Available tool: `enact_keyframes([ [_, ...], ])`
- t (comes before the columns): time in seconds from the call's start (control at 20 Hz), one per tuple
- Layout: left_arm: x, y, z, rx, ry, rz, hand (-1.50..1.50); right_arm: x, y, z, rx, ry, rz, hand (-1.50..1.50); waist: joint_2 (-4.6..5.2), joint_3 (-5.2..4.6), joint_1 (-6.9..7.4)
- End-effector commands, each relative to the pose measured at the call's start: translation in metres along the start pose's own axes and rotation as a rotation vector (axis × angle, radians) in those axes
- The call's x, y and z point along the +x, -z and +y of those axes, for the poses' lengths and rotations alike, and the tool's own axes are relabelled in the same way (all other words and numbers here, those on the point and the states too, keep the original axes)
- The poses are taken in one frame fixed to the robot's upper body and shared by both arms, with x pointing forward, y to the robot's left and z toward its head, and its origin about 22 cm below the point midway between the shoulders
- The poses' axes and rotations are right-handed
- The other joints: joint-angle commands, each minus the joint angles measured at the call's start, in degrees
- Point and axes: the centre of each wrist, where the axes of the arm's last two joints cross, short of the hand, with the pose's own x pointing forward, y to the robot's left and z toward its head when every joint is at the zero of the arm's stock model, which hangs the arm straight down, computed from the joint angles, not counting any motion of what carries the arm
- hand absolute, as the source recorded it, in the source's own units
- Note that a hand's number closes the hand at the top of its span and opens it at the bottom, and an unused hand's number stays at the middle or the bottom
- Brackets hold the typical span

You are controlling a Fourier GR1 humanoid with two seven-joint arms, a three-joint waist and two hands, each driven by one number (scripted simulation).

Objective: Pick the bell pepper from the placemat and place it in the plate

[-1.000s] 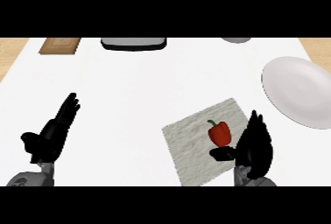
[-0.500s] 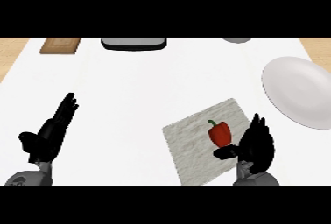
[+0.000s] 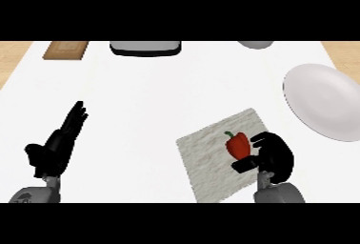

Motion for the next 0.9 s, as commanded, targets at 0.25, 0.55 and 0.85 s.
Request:
enact_keyframes([
  [0.25,-0.003,-0.001,0.006,-0.002,-0.009,0.004,0.00,0.013,-0.012,0.020,-0.153,-0.088,-0.054,1.50,0.74,0.53,0.16],
  [0.55,-0.008,-0.011,0.013,0.059,-0.003,0.023,0.00,-0.124,0.077,-0.097,-0.222,-0.195,-0.203,1.50,0.23,0.96,-4.26],
  [0.85,-0.011,-0.015,0.012,0.066,-0.022,0.033,0.00,-0.172,0.109,-0.188,-0.275,-0.148,-0.371,1.50,-0.05,1.05,-4.91],
])
